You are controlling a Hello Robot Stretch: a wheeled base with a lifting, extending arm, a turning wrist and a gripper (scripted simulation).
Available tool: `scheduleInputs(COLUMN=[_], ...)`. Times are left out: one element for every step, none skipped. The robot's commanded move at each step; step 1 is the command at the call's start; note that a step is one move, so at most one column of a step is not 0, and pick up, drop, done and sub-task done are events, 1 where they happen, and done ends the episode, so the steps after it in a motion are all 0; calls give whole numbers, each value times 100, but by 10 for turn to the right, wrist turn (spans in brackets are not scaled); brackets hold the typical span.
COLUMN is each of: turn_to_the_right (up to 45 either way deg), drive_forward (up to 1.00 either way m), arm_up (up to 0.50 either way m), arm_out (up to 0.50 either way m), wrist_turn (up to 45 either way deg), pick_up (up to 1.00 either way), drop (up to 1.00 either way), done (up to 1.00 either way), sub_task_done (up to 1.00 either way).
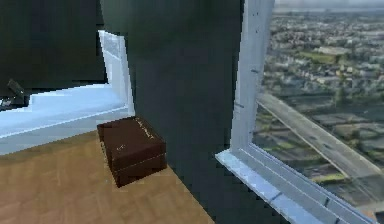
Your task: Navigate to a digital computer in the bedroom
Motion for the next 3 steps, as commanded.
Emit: scheduleInputs(turn_to_the_right=[-420,0,-30], drive_forward=[0,100,0], arm_up=[0,0,0], arm_out=[0,0,0], wrist_turn=[0,0,0], pick_up=[0,0,0], drop=[0,0,0], done=[0,0,0], sub_task_done=[0,0,0])
